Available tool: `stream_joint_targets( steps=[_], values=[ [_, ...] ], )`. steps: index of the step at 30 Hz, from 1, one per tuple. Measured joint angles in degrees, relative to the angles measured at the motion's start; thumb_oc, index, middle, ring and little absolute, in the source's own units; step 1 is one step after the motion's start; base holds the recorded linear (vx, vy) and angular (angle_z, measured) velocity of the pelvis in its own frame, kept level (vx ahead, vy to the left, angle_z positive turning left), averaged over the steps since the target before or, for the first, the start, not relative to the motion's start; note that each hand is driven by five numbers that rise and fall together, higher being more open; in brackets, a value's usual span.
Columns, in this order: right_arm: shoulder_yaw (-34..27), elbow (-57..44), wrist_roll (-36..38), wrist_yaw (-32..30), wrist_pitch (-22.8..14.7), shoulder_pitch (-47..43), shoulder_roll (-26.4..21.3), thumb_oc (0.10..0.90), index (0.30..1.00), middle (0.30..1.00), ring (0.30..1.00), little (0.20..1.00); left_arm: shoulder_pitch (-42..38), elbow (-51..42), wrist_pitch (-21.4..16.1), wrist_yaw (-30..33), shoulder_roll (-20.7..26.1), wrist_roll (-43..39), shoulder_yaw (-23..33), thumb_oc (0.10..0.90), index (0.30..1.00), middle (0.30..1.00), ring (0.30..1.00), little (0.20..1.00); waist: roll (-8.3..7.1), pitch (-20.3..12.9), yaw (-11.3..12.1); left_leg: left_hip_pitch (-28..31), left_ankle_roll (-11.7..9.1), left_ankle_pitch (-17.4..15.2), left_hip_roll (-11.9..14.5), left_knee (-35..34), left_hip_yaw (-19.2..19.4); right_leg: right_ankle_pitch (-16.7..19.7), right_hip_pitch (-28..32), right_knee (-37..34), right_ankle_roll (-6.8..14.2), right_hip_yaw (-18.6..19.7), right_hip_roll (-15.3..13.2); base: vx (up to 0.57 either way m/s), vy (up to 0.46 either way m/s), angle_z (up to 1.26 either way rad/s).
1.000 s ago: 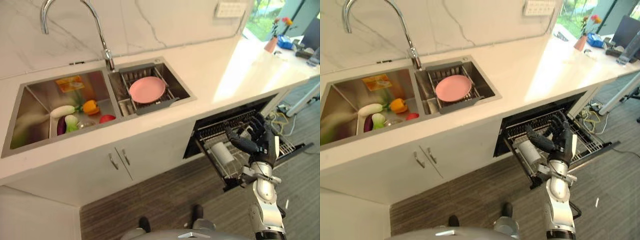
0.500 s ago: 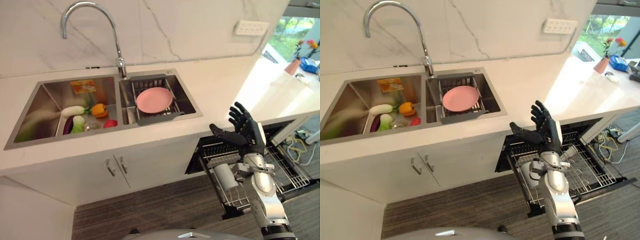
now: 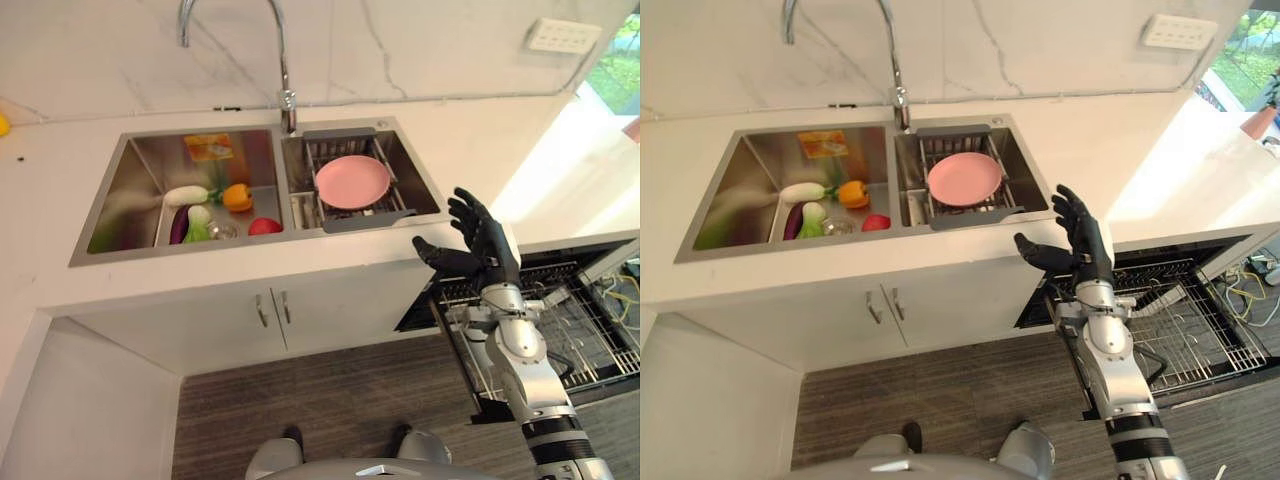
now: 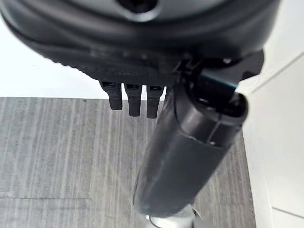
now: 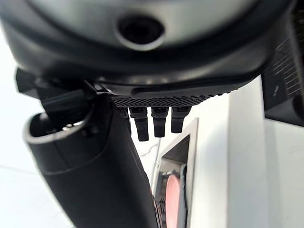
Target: Place the dishes in the dishwasher.
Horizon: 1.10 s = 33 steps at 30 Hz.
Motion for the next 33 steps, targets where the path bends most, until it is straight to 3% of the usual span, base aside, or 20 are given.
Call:
stream_joint_targets(
  steps=[3,6,7,8,12,13,14,15,16,17,18,19,20,21,23,24,25,27,28,33],
  values=[
    [-0.07,-2.65,-2.39,0.07,-0.31,0.31,-0.44,0.8,0.9,0.9,0.9,0.9,0.34,-0.29,0.13,0.14,0.56,-0.45,-0.34,0.8,0.9,0.9,0.9,0.9,-0.21,0.07,-0.99,0.89,0.53,2.43,-1.08,-3.04,-2.96,0.8,2.43,-11.28,1.0,0.59,1.06,0.18,-0.149,0.45],
    [-0.02,-2.36,-3.13,0.19,-0.23,2.45,-0.44,0.8,0.9,0.9,0.9,0.9,0.36,-0.63,-0.27,0.02,0.98,-0.56,-0.29,0.8,0.9,0.9,0.9,0.9,-2.35,-0.69,-1.49,3.78,-1.51,2.72,-1.5,-5.75,-6.47,0.9,7.39,-12.91,0.57,0.04,2.7,0.21,-0.219,0.7],
    [0.02,-2.37,-3.19,0.56,-0.26,3.29,-0.37,0.8,0.9,0.9,0.9,0.9,0.57,-1.08,-0.29,0.06,1.54,-1.15,-0.28,0.8,0.9,0.9,0.9,0.9,-4.2,-1.69,-1.6,4.22,-2.91,2.87,-1.82,-6.32,-7.14,0.85,8.66,-13.46,-0.34,-0.16,3.33,0.14,-0.153,0.62],
    [-0.04,-1.94,-3.26,1.05,-0.23,3.47,-1.21,0.8,0.9,0.9,0.9,0.9,0.46,-1.62,-0.26,-0.04,0.41,-1.68,-0.24,0.8,0.9,0.9,0.9,0.9,-3.96,-2.34,-1.42,4.18,-4.64,2.33,-0.1,-6.05,-7.72,2.03,9.79,-14.34,-4.51,-1.02,5.39,0.14,-0.148,0.41],
    [-0.6,-2.47,-3.29,1.27,-0.25,4.05,-3.51,0.8,0.9,0.9,0.9,0.9,0.18,-2.8,-0.23,-1.08,-4.92,-2.17,-0.85,0.8,0.9,0.9,0.9,0.9,-1.04,-2.61,-2.19,3.38,-8.32,0.5,4.31,-3.73,-7.66,-0.36,11.27,-15.16,-6.19,-2.65,10.57,0.09,-0.137,0.13],
    [-0.58,-1.84,-3.3,1.3,-0.17,3.86,-3.25,0.8,0.9,0.9,0.9,0.9,0.07,-2.76,-0.29,-0.43,-5.26,-2.15,-1.83,0.8,0.9,0.9,0.9,0.9,-1.74,-1.91,-2.59,1.68,-9.56,-1.27,4.21,1.86,-7.3,-2.14,11.96,-14.93,-6.93,-3.18,11.0,-0.01,-0.012,0.14],
    [-0.58,-2.18,-3.4,1.42,0.04,4.63,-3.13,0.8,0.9,0.9,0.9,0.9,-0.46,-2.77,-0.37,-0.69,-3.8,-2.32,-2.13,0.8,0.9,0.9,0.9,0.9,-3.65,-1.15,-2.19,-6.1,-11.34,-2.07,4.31,17.05,-5.6,-1.39,13.76,-17.12,-8.21,-3.47,10.38,-0.01,0.016,0.1],
    [-0.58,-2.18,-3.4,1.42,0.04,4.63,-3.13,0.8,0.9,0.9,0.9,0.9,-0.46,-2.77,-0.37,-0.69,-3.8,-2.32,-2.13,0.8,0.9,0.9,0.9,0.9,-3.65,-1.15,-2.19,-6.1,-11.34,-2.07,4.31,17.05,-5.6,-1.39,13.76,-17.12,-8.21,-3.47,10.38,0.09,0.074,0.02],
    [-1.13,-3.13,-4.39,1.21,-0.01,4.58,-3.85,0.8,0.9,0.9,0.9,0.9,-1.37,-2.97,-0.4,-0.55,-3.74,-2.31,-2.07,0.8,0.9,0.9,0.9,0.9,-4.56,-0.77,-1.99,-10.31,-12.3,-2.13,5.4,23.94,-4.57,-1.44,14.33,-17.75,-8.73,-3.53,10.34,0.1,0.071,0.08],
    [-1.92,-3.59,-4.99,0.57,-0.09,4.11,-4.56,0.8,0.9,0.9,0.9,0.9,-2.0,-3.29,-0.24,-0.22,-3.57,-1.83,-2.46,0.8,0.9,0.9,0.9,0.9,-4.42,-0.29,-2.1,-12.37,-12.1,-3.04,8.38,20.94,-1.07,-2.65,14.82,-18.01,-9.58,-4.16,10.38,0.15,0.157,0.19],
    [-3.77,-3.3,-7.19,-0.82,0.19,4.07,-6.58,0.8,0.9,0.9,0.9,0.9,-1.92,-5.28,-0.54,0.83,-3.62,-1.29,-4.49,0.8,0.9,0.9,0.9,0.9,-3.5,0.06,-1.75,-11.92,-10.98,-0.5,12.5,8.51,3.79,-2.84,15.33,-17.96,-8.91,-4.76,11.2,0.08,0.105,0.27],
    [-3.77,-3.3,-7.19,-0.82,0.19,4.07,-6.58,0.8,0.9,0.9,0.9,0.9,-1.92,-5.28,-0.54,0.83,-3.62,-1.29,-4.49,0.8,0.9,0.9,0.9,0.9,-3.5,0.06,-1.75,-11.92,-10.98,-0.5,12.5,8.51,3.79,-2.84,15.33,-17.96,-8.91,-4.76,11.2,0.12,0.19,-0.03],
    [-5.36,-3.39,-9.35,-1.0,0.18,3.74,-8.64,0.8,0.9,0.9,0.9,0.9,-1.53,-6.3,-0.74,1.13,-4.32,-0.19,-5.29,0.8,0.9,0.9,0.9,0.9,-0.97,-0.13,-1.36,-10.15,-11.41,3.07,14.51,-1.19,4.22,-3.46,16.59,-18.0,-7.65,-4.61,12.24,0.07,0.104,-0.15],
    [-5.36,-3.39,-9.35,-1.0,0.18,3.74,-8.64,0.8,0.9,0.9,0.9,0.9,-1.53,-6.3,-0.74,1.13,-4.32,-0.19,-5.29,0.8,0.9,0.9,0.9,0.9,-0.97,-0.13,-1.36,-10.15,-11.41,3.07,14.51,-1.19,4.22,-3.46,16.59,-18.0,-7.65,-4.61,12.24,0.12,0.151,-0.34],
    [-5.36,-3.83,-10.7,-1.19,-0.18,3.84,-8.93,0.8,0.9,0.9,0.9,0.9,-0.91,-5.91,-0.73,1.16,-4.72,0.96,-5.31,0.8,0.9,0.9,0.9,0.9,-0.68,-0.25,-2.19,-7.56,-11.7,5.22,12.39,-2.29,3.83,-3.8,17.85,-18.23,-6.61,-3.83,11.26,0.06,0.069,-0.3],
    [-5.25,-3.83,-11.54,-1.28,-0.22,3.86,-9.3,0.8,0.9,0.9,0.9,0.9,-0.36,-5.68,-0.7,1.29,-4.74,1.17,-5.05,0.8,0.9,0.9,0.9,0.9,-0.17,-0.94,-3.32,-4.44,-10.75,10.34,9.31,-5.04,3.82,-3.94,18.55,-18.01,-4.77,-2.39,10.13,0.02,0.131,-0.36],
    [-4.5,-3.83,-12.31,-1.15,-0.2,4.65,-9.04,0.8,0.9,0.9,0.9,0.9,-0.16,-5.38,-0.69,1.56,-3.21,3.12,-5.09,0.8,0.9,0.9,0.9,0.9,-2.83,-1.23,-4.28,-1.73,-8.61,12.67,6.63,-8.53,5.51,-3.54,18.98,-17.96,-3.12,-1.77,7.75,0.02,0.131,-0.36],
    [-4.5,-3.83,-12.31,-1.15,-0.2,4.65,-9.04,0.8,0.9,0.9,0.9,0.9,-0.16,-5.38,-0.69,1.56,-3.21,3.12,-5.09,0.8,0.9,0.9,0.9,0.9,-2.83,-1.23,-4.28,-1.73,-8.61,12.67,6.63,-8.53,5.51,-3.54,18.98,-17.96,-3.12,-1.77,7.75,0.01,0.084,-0.06],
    [-4.39,-3.88,-14.33,-0.91,-0.18,4.88,-8.69,0.8,0.9,0.9,0.9,0.9,-1.35,-5.0,-0.21,1.51,-0.89,3.11,-4.45,0.8,0.9,0.9,0.9,0.9,-4.65,-1.83,-4.79,-0.74,-6.77,12.14,3.81,-9.37,6.0,-1.31,18.67,-16.87,-2.8,-1.48,4.89,0.02,0.082,0.01],
    [-0.02,-3.55,-20.3,-0.3,-0.03,1.24,-13.26,0.8,0.9,0.9,0.9,0.9,-2.65,-6.56,-1.9,1.78,1.02,3.37,-5.41,0.8,0.9,0.9,0.9,0.9,-3.76,-2.42,-3.27,1.09,-4.17,10.45,2.55,-9.37,6.95,0.47,17.27,-13.45,-1.26,-1.85,2.42,0.03,0.033,-0.1]
  ],
)
